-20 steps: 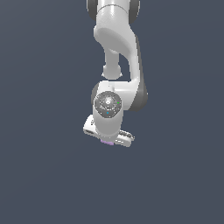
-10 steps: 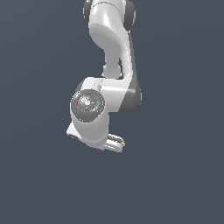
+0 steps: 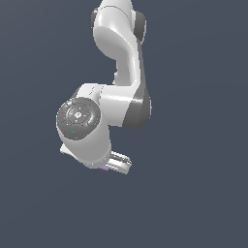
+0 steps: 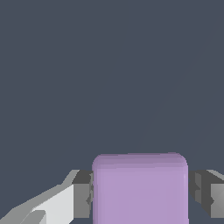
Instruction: Pick up the object and move it to a goal position.
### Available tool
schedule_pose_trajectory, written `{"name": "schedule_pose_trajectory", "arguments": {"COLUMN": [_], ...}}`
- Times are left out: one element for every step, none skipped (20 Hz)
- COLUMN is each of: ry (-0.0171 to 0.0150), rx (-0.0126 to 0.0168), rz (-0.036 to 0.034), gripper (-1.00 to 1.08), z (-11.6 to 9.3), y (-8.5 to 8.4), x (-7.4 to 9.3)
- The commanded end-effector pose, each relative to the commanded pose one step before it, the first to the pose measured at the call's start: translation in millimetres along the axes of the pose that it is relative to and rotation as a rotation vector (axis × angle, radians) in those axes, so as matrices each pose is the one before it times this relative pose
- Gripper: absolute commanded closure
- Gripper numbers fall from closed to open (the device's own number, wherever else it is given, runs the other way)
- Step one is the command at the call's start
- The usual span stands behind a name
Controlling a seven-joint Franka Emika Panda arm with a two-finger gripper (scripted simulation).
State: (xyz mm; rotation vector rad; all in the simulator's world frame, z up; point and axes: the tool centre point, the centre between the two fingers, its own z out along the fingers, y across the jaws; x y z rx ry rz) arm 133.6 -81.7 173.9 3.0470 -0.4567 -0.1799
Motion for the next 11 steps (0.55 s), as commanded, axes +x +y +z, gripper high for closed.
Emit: {"name": "schedule_pose_trajectory", "arguments": {"ry": [-0.00065, 0.00000, 0.00000, 0.00000, 0.00000, 0.00000, 0.00000, 0.00000, 0.00000, 0.00000, 0.00000], "rx": [-0.00023, 0.00000, 0.00000, 0.00000, 0.00000, 0.00000, 0.00000, 0.00000, 0.00000, 0.00000, 0.00000], "rz": [-0.00023, 0.00000, 0.00000, 0.00000, 0.00000, 0.00000, 0.00000, 0.00000, 0.00000, 0.00000, 0.00000], "gripper": [1.08, 1.08, 1.08, 1.08, 1.08, 1.08, 1.08, 1.08, 1.08, 1.08, 1.08], "z": [-3.06, -0.93, -0.81, -0.69, -0.58, -0.48, -0.38, -0.29, -0.20, -0.12, -0.04], "y": [2.07, 0.58, 0.50, 0.42, 0.35, 0.29, 0.23, 0.17, 0.12, 0.07, 0.02], "x": [3.57, 1.04, 0.90, 0.78, 0.66, 0.55, 0.44, 0.34, 0.24, 0.14, 0.05]}}
